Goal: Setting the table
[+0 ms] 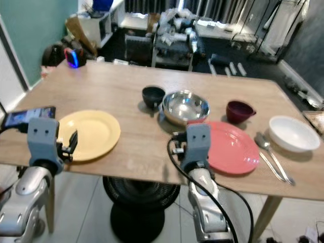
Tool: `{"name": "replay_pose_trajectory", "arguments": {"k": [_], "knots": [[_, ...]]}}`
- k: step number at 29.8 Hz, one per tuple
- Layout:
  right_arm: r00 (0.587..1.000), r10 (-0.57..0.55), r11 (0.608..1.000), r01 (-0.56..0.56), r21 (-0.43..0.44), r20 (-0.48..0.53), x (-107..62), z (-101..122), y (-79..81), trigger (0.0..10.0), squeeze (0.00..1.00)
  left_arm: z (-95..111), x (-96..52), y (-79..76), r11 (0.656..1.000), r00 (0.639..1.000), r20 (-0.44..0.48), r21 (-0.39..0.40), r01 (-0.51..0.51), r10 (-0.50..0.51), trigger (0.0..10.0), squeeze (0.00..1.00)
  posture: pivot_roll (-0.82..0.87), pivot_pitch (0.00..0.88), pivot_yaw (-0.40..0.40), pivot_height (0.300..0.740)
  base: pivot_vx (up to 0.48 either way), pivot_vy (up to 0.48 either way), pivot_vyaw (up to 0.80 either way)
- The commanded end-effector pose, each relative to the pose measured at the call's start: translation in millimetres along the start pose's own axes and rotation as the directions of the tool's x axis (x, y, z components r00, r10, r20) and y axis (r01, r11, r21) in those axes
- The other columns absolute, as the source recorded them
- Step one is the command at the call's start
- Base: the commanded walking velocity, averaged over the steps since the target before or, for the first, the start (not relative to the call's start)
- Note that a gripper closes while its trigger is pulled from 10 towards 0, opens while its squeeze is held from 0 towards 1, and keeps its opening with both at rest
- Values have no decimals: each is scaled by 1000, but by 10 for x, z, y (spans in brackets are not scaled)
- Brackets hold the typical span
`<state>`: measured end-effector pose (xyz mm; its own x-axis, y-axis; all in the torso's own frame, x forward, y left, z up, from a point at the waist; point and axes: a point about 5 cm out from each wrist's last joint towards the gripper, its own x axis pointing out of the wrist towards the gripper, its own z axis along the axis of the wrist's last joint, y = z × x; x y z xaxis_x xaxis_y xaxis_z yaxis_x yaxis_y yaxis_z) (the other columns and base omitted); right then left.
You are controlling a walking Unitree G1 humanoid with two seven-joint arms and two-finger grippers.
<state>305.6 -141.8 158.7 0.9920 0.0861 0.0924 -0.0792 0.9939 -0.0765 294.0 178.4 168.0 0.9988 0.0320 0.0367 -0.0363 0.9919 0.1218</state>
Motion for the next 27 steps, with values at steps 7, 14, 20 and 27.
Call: {"name": "replay_pose_trajectory", "arguments": {"k": [7, 14, 20, 27], "knots": [[1000, -7, 1000, 7, -10, -12, -17, -25, -41, 10000, 0, -62, -52, -58, 998, 998, -33, -27, 50, -51, 10000, 0, -6, 13, 38, 740, 0, 0, 0], [1000, 10, 1000, -10, -12, -9, -19, -15, -5, 10000, 0, -191, -56, 35, 999, 995, -98, -49, -7, 2, 10000, 0, -1, 20, 30, 740, 0, 0, 0], [1000, 13, 1000, -13, -16, -6, -25, -4, -3, 10000, 0, -253, 21, 118, 998, 989, -146, -61, -29, 20, 10000, 0, -5, 31, 26, 740, 0, 0, 0], [1000, -12, 999, 12, -32, -2, -37, 26, -95, 10000, 0, -274, 224, 141, 987, 968, -204, 41, 157, -145, 10000, 0, -22, 62, 36, 740, 0, 0, 0]]}}
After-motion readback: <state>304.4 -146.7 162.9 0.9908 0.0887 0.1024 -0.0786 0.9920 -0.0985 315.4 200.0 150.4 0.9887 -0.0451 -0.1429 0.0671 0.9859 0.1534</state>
